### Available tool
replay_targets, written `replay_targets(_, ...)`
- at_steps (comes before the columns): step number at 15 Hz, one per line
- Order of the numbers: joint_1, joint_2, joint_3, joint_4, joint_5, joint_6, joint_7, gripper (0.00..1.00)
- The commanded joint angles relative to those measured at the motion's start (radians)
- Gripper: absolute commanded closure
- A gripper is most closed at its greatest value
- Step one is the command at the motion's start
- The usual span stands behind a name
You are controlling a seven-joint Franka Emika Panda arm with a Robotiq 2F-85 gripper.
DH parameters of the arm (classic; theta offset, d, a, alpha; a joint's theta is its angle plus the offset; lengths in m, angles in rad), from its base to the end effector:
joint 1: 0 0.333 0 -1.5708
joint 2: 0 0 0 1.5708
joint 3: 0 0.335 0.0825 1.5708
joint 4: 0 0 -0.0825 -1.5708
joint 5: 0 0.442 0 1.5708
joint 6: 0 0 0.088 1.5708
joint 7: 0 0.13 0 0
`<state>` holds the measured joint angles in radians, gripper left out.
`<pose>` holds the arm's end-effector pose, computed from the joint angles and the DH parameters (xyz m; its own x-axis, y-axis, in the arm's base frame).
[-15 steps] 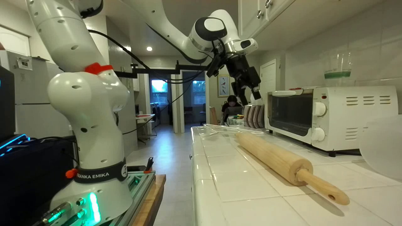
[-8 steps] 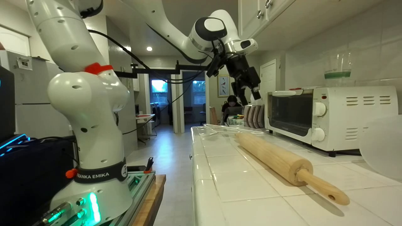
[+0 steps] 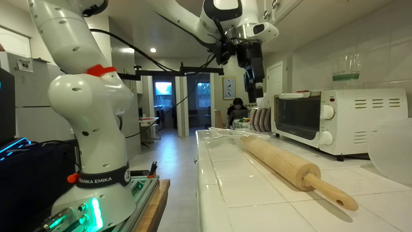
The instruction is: Roll the rolling pin
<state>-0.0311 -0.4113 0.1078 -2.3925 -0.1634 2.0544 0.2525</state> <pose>0.4772 0.0253 0.4494 0.9889 -0.1020 0.1079 -0.1194 -0.9782 0.1698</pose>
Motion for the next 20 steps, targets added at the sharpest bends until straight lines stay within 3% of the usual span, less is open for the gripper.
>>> replay_targets(1,-0.062,-0.004,-0.07,0.023,0.013,-0.001,0.059,0.0)
replay_targets(7,-0.187,0.009,-0.127,-0.004,-0.013,0.082,0.233,0.0)
replay_targets(11,-0.263,0.077,-0.159,-0.029,-0.006,0.207,0.36,0.0)
replay_targets(12,-0.24,0.039,-0.151,-0.016,-0.011,0.145,0.293,0.0)
replay_targets(18,-0.256,0.082,-0.166,-0.023,-0.012,0.193,0.342,0.0)
replay_targets(19,-0.263,0.09,-0.161,-0.037,-0.031,0.275,0.367,0.0)
replay_targets(20,-0.266,0.103,-0.161,-0.032,-0.027,0.281,0.379,0.0)
